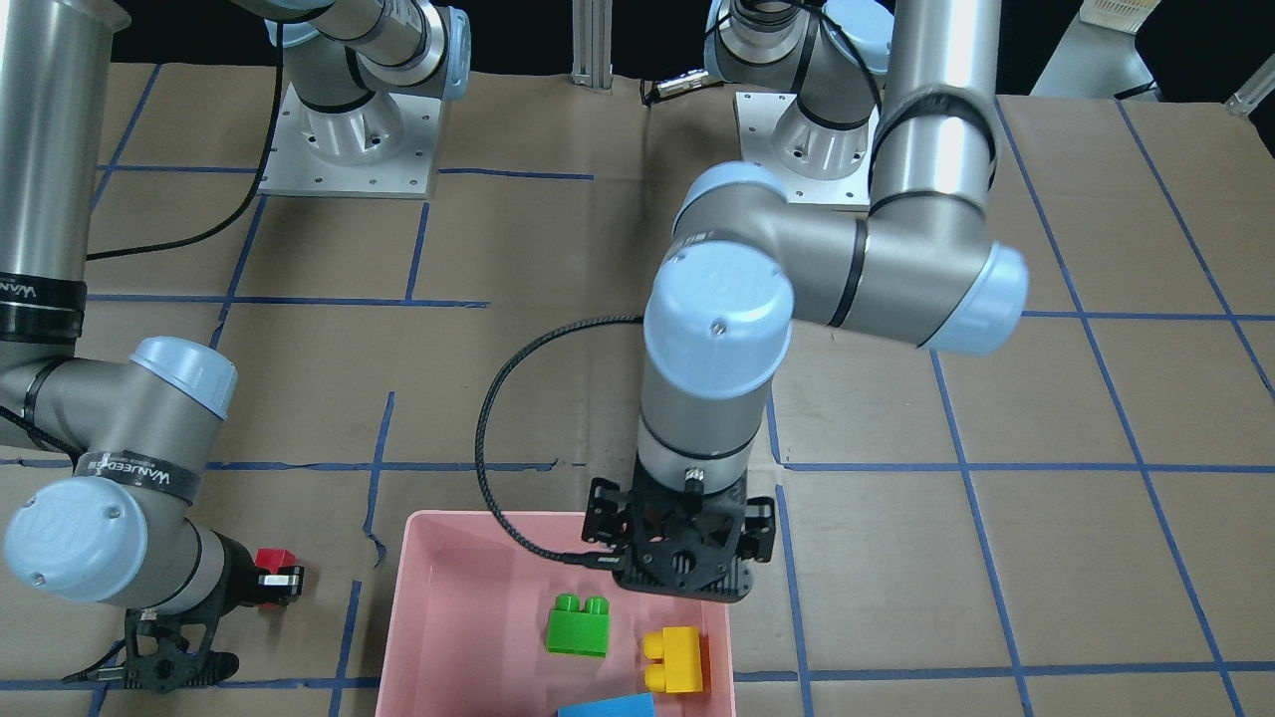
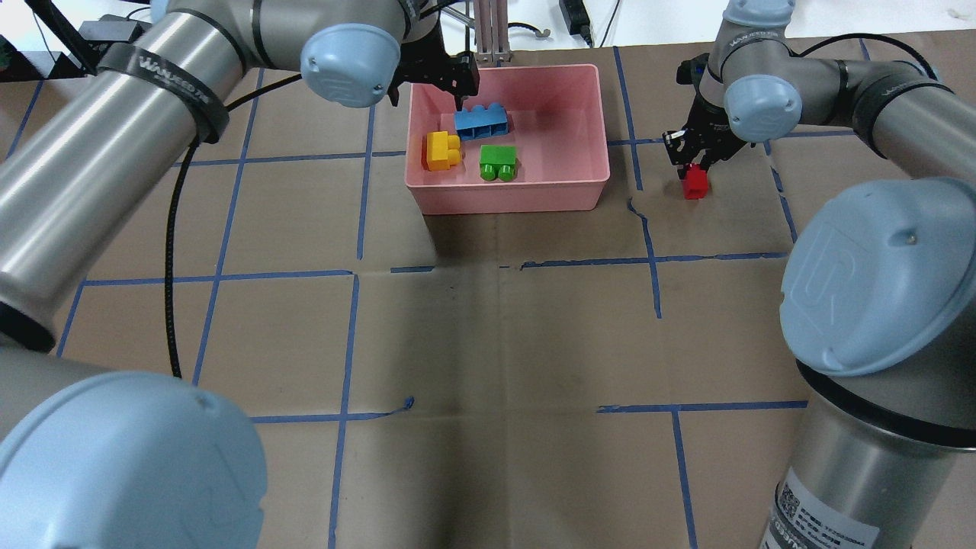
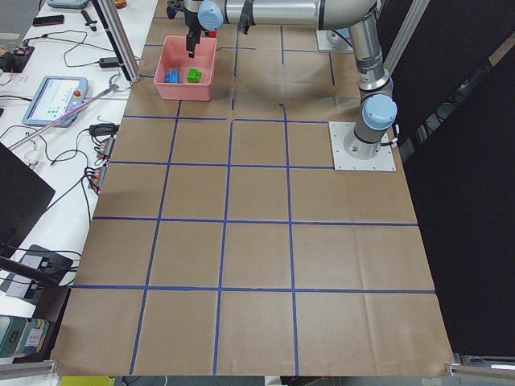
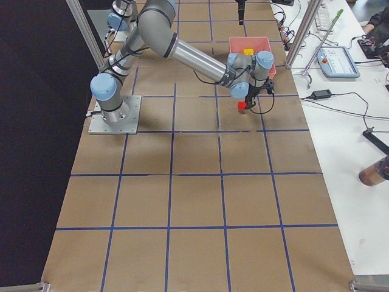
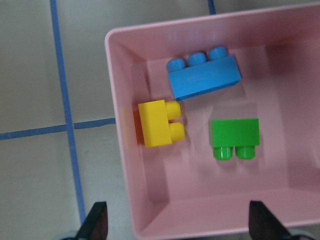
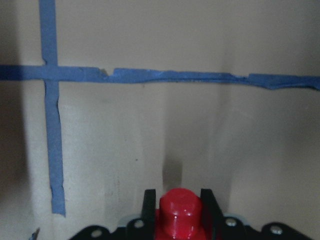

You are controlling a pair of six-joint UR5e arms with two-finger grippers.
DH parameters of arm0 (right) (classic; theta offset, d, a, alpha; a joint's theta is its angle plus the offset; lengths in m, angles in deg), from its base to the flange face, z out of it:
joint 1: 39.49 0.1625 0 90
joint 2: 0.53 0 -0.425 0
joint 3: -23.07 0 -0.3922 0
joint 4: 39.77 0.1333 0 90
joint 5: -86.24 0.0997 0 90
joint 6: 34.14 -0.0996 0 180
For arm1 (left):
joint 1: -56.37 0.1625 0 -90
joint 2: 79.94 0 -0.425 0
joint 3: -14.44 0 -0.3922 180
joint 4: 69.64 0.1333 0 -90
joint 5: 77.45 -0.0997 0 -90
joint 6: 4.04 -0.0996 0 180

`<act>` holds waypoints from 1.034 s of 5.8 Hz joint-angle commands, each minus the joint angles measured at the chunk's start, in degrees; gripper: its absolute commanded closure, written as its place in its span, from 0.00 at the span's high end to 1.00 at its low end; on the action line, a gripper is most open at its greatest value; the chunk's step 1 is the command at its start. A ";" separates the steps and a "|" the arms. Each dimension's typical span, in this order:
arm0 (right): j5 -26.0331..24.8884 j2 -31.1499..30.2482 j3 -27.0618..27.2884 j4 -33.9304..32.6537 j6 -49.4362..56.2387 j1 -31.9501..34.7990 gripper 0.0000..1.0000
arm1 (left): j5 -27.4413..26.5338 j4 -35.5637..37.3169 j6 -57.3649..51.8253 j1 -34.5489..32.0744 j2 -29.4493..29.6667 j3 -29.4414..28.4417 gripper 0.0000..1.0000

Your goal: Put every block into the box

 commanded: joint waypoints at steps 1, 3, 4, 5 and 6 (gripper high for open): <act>0.13 -4.71 -2.47 5.07 0.00 0.09 0.09 | 0.59 -11.67 -0.68 1.45 -9.14 1.39 1.00; 0.83 -8.25 -10.27 20.00 -4.27 1.05 0.09 | 2.34 -14.42 -2.35 6.45 -19.42 13.54 1.00; 0.92 -8.25 -11.53 20.76 -6.22 2.97 0.09 | 3.92 -14.34 -4.44 9.78 -24.26 18.23 1.00; 0.83 -8.17 -12.85 20.68 -10.68 6.21 0.09 | 5.76 -13.73 -6.03 11.20 -24.92 20.01 1.00; 1.09 -7.73 -14.86 20.68 -15.77 9.46 0.09 | 4.91 -15.03 -5.35 11.22 -25.79 20.21 1.00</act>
